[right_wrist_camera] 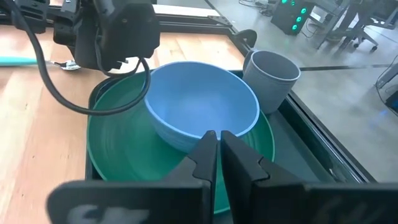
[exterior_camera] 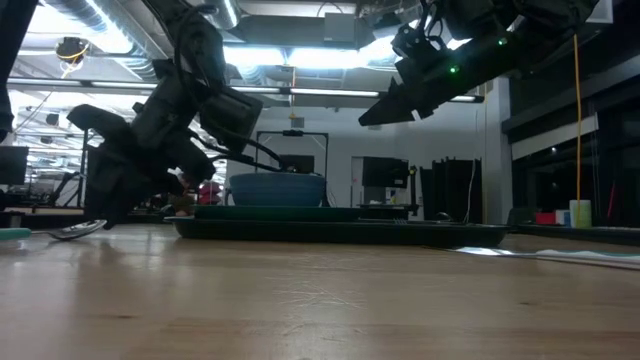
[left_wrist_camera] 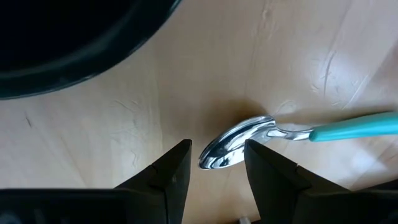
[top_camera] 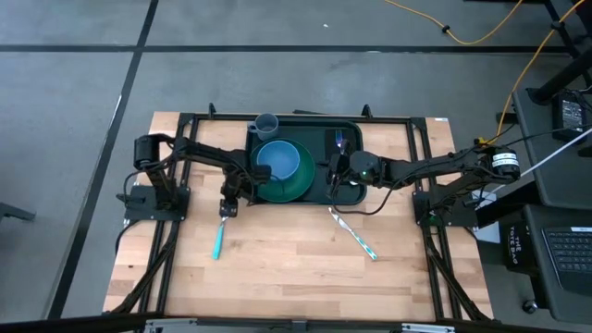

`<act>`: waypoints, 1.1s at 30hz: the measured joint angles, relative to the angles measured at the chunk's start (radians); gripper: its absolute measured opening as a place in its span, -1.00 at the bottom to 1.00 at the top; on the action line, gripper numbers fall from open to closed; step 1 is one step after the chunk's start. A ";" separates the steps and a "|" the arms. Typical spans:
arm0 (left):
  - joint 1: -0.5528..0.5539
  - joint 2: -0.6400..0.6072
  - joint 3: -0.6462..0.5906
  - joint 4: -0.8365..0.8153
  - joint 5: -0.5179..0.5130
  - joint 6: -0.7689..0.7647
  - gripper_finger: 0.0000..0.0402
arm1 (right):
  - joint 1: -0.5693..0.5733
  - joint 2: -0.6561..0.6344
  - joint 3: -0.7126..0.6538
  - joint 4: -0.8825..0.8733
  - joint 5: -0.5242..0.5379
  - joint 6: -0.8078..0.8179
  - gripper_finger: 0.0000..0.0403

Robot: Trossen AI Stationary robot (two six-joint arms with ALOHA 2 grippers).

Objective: Set up tray
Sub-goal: Put the light blue spoon on the black table napkin to the left of the blue fork

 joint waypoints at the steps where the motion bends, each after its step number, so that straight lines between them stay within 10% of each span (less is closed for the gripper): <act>1: -0.002 0.000 0.000 0.000 0.000 0.000 -0.28 | 0.000 0.000 0.000 0.002 0.000 0.000 -0.86; 33: -0.009 0.000 0.000 0.037 -0.005 0.066 -0.77 | 0.000 0.000 0.000 0.019 0.000 0.000 -0.86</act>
